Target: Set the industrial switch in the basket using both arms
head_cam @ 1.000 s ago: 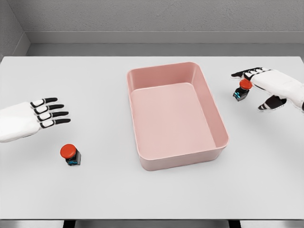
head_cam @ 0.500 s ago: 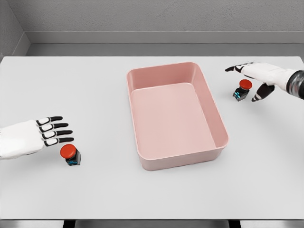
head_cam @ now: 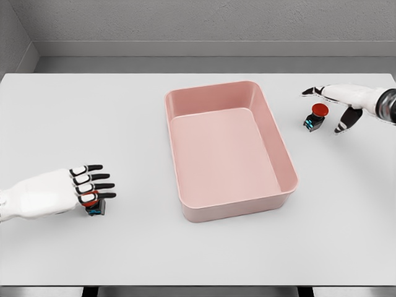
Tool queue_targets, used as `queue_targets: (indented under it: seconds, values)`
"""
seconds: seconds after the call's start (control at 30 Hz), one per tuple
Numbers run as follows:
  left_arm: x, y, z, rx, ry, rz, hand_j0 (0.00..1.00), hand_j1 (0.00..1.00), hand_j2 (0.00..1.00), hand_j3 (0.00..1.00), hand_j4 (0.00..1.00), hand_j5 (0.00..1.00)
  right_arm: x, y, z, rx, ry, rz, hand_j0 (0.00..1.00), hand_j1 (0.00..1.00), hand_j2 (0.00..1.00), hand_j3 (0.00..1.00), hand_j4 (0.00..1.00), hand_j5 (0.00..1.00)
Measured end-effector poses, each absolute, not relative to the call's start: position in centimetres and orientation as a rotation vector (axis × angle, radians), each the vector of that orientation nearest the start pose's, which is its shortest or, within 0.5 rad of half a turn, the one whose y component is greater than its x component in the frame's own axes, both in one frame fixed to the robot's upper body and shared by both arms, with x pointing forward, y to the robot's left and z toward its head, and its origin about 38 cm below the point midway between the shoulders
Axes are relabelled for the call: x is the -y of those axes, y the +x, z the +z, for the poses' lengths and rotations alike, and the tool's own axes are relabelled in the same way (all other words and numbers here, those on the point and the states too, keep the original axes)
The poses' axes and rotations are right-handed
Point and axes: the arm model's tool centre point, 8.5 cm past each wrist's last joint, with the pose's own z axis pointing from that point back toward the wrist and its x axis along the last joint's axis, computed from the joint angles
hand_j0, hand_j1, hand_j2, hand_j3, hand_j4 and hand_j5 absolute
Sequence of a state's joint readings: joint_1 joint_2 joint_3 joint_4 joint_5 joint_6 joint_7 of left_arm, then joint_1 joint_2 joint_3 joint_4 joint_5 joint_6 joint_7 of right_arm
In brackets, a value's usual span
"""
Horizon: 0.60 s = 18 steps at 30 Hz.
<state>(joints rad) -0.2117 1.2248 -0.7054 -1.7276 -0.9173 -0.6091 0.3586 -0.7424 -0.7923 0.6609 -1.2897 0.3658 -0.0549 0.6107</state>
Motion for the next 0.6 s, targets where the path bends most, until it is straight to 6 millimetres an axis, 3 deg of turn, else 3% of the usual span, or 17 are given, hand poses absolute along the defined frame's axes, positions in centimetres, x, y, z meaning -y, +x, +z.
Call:
queue_targets:
  seconds: [0.13,0.27,0.37,0.5,0.6]
  values:
    - [-34.7,29.2,15.3,-1.881,-0.601,2.739,1.0,1.0,1.0,1.0,1.0,1.0,36.6,49.0,20.6,0.98,-0.581,1.6,1.0,1.0,1.0,1.0,1.0,1.0]
    - [-34.5,29.3,15.4,-1.874,-0.601,2.741,1.0,1.0,1.0,1.0,1.0,1.0,35.6,49.5,20.8,0.999,-0.576,1.604,1.0,1.0,1.0,1.0,1.0,1.0]
    - [-34.5,29.4,15.6,-1.872,-0.607,2.739,0.9,0.9,0.9,0.9,0.9,0.9,35.1,49.6,20.4,0.999,-0.565,1.611,1.0,1.0,1.0,1.0,1.0,1.0]
    - [-34.7,29.4,15.7,-1.864,-0.608,2.746,0.64,0.64,0.64,0.64,0.64,0.64,35.0,49.6,20.0,0.992,-0.56,1.614,1.0,1.0,1.0,1.0,1.0,1.0]
    - [-34.7,29.4,15.8,-1.855,-0.608,2.747,0.54,0.54,0.54,0.54,0.54,0.54,35.0,49.6,19.9,0.988,-0.558,1.614,1.0,1.0,1.0,1.0,1.0,1.0]
